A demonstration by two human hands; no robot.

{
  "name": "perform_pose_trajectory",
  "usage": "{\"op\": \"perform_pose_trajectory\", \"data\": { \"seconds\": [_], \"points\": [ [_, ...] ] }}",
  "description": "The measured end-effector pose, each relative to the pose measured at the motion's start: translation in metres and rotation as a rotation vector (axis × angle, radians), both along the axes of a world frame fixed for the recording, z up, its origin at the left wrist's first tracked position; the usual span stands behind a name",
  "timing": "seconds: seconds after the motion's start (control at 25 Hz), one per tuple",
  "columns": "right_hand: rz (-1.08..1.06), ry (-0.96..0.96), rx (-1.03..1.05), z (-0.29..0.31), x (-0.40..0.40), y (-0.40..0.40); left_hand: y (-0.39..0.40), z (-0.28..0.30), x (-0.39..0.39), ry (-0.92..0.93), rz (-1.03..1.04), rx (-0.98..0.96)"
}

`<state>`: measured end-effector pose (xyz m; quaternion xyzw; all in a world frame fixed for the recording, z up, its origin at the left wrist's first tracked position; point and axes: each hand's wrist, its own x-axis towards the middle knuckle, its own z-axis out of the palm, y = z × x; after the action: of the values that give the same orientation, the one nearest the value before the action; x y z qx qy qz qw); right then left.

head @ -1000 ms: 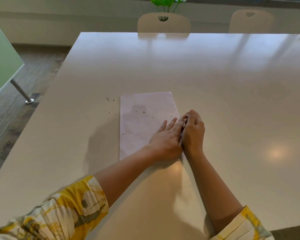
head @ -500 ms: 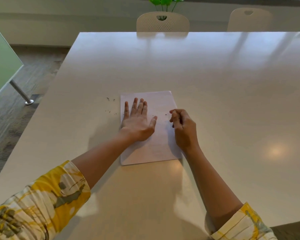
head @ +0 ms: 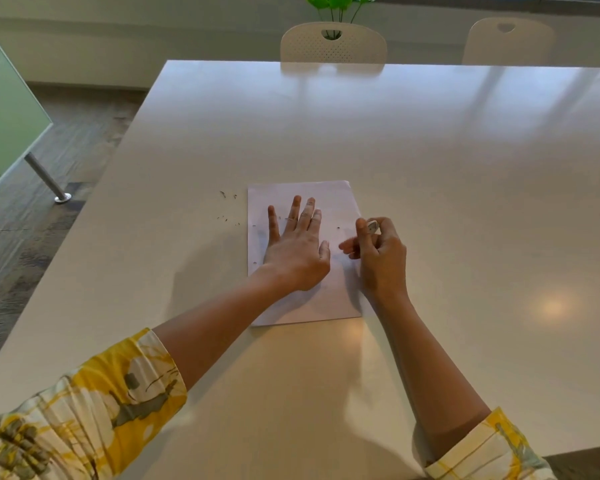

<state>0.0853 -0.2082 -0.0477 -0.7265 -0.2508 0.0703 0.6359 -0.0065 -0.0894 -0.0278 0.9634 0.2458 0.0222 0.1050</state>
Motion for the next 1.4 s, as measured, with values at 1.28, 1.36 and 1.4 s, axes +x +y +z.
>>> {"op": "perform_pose_trajectory", "data": {
  "seconds": [1.28,1.36,1.4],
  "points": [
    [-0.232,0.027,0.084,-0.003,0.008,-0.002,-0.033,-0.014,0.017,0.05,-0.078,-0.07],
    [-0.233,0.026,0.086,-0.003,0.008,-0.003,-0.048,-0.015,0.023,0.03,-0.198,-0.056],
    [-0.234,0.027,0.086,-0.003,0.007,-0.004,-0.053,-0.017,0.026,0.042,-0.248,-0.043]
  ]
}}
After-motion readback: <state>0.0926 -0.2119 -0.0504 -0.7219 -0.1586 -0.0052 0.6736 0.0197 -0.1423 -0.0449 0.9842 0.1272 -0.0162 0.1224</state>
